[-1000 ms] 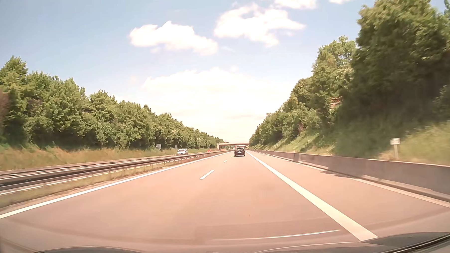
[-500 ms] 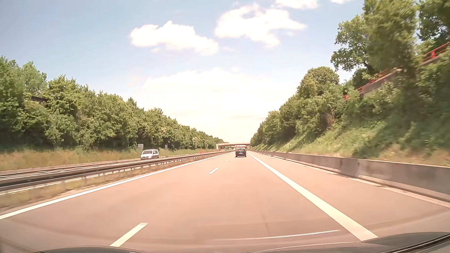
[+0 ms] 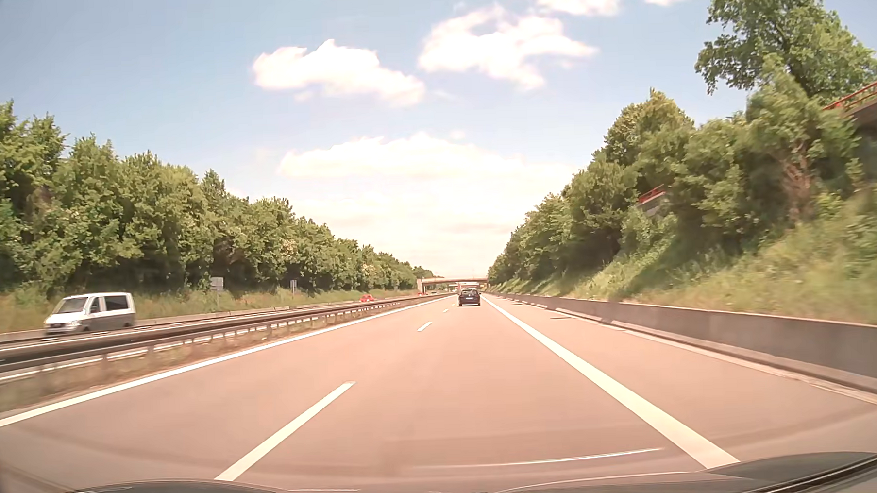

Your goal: Follow the waypoints while adhering to traffic rules and regulations

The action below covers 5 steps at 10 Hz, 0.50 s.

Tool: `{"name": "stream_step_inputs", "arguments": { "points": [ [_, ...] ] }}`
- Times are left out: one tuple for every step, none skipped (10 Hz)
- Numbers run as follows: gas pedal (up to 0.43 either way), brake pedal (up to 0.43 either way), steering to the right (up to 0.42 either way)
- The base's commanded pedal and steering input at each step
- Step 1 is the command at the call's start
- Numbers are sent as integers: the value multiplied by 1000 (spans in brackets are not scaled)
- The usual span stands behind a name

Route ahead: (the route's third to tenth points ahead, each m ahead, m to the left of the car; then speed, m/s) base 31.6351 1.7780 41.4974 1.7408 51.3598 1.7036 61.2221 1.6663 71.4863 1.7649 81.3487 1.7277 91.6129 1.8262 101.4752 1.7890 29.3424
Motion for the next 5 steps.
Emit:
{"name": "stream_step_inputs", "arguments": {
  "points": [
    [248, 6, -1],
    [240, 12, -1],
    [220, 12, -1],
    [209, 12, -1],
    [209, 12, -1]
  ]
}}
